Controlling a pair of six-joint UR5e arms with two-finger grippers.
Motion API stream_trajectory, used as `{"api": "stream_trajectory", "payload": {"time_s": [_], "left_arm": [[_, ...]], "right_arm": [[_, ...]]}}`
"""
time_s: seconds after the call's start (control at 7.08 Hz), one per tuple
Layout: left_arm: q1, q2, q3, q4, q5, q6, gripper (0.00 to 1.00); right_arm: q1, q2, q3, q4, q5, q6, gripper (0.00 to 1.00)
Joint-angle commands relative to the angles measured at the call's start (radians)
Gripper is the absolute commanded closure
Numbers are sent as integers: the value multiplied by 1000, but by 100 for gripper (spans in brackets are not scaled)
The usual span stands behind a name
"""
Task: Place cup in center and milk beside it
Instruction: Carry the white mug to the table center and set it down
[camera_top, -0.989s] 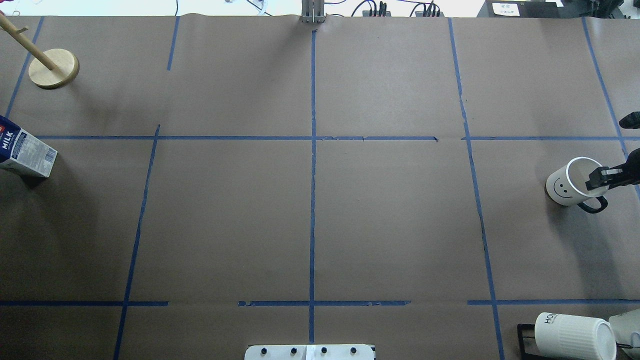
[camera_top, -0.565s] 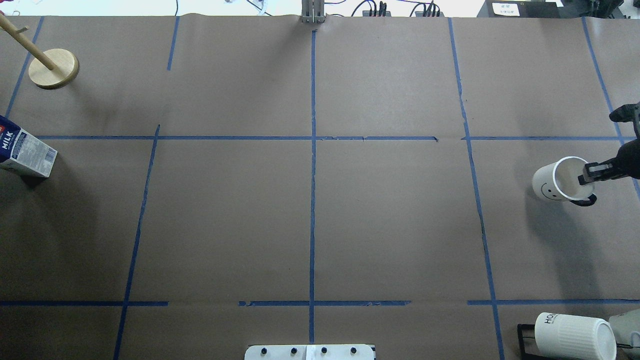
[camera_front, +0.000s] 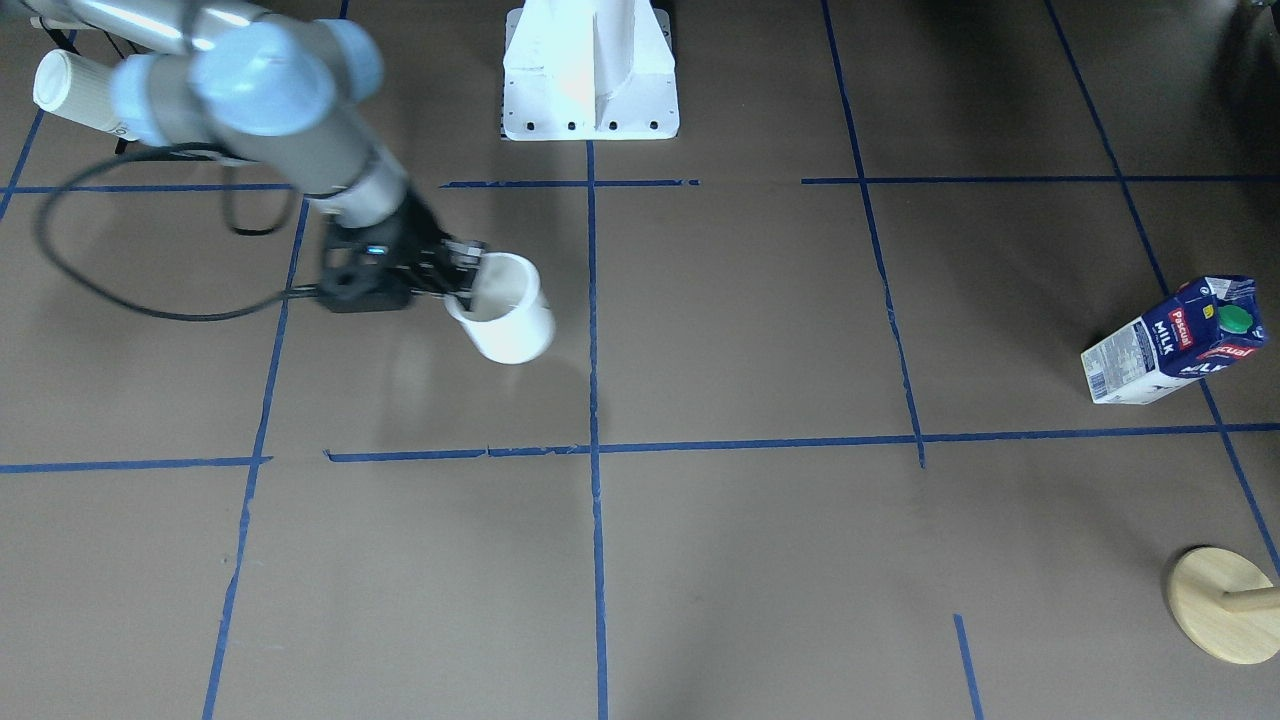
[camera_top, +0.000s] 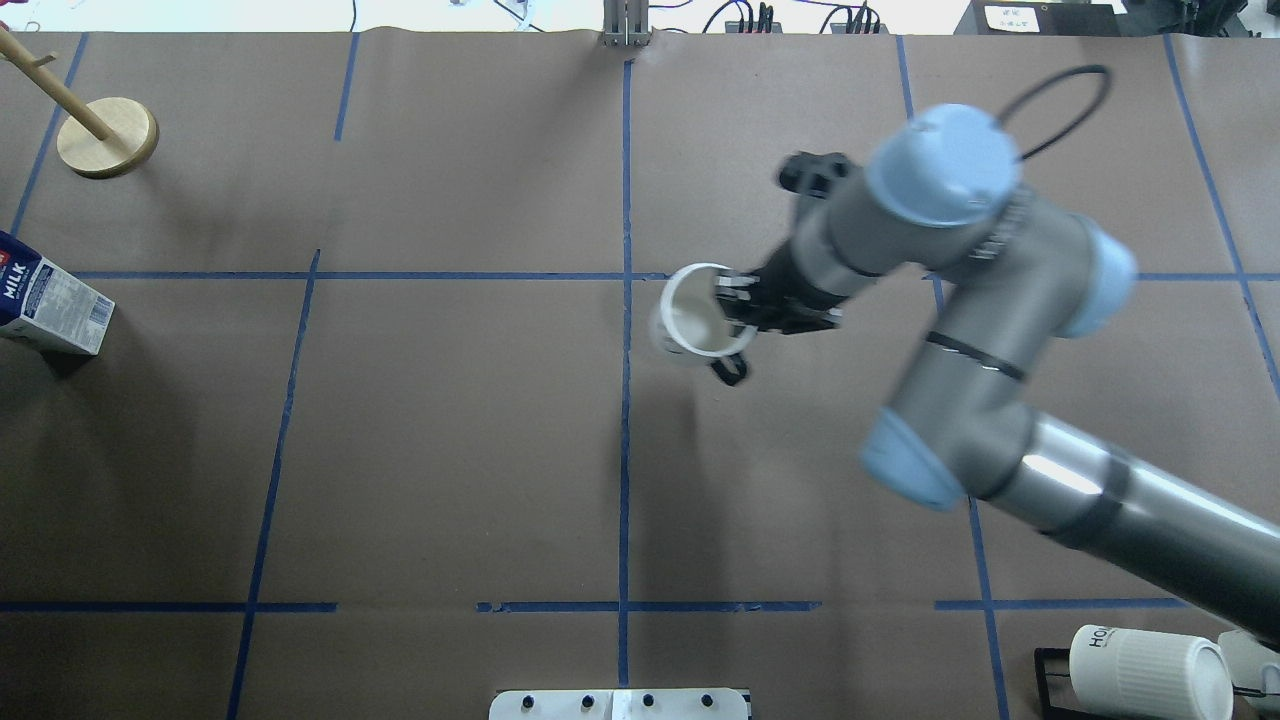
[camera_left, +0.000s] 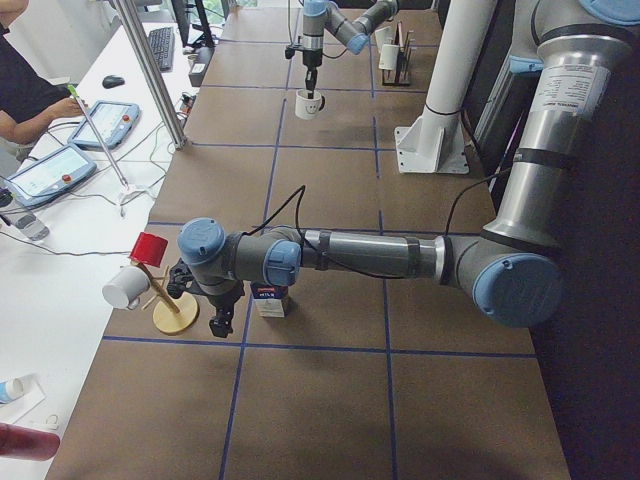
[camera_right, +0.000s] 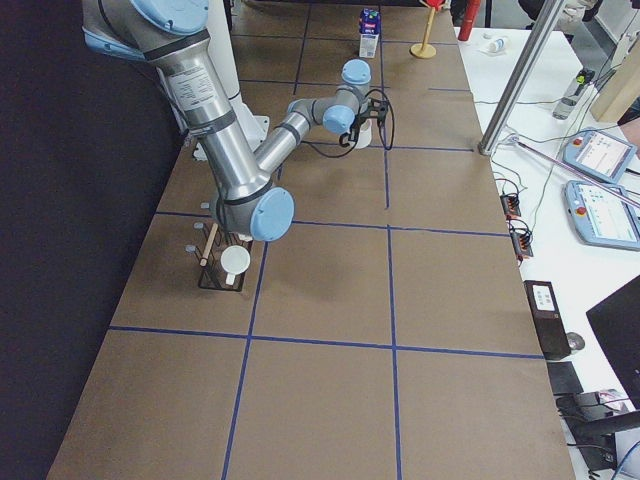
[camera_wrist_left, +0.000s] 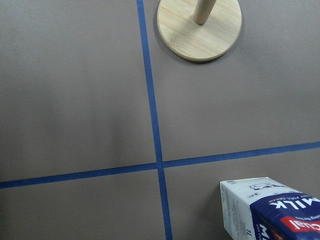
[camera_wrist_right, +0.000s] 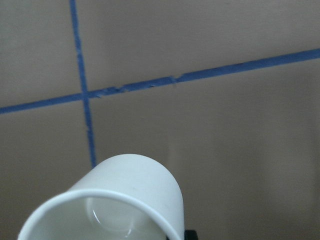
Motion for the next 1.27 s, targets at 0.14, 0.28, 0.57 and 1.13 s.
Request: {"api": "stream_trajectory", "payload": {"time_s": [0.14,0.28,0.57,1.13], "left_arm": [[-1,0,-2,0,0,0,0],[-1,0,-12,-2,1,0,0],[-1,-12,-44,11,-18,-34,0],[82,-25,-98,3,-18,-285,0]], "right_arm": [[-24,167,-197,-28,-80,81,100],[-24,169,-222,-27,-111,81,100],[-24,158,-219,-35,-110,76,75],[6,55,-89,-29,-74,64,0]]}}
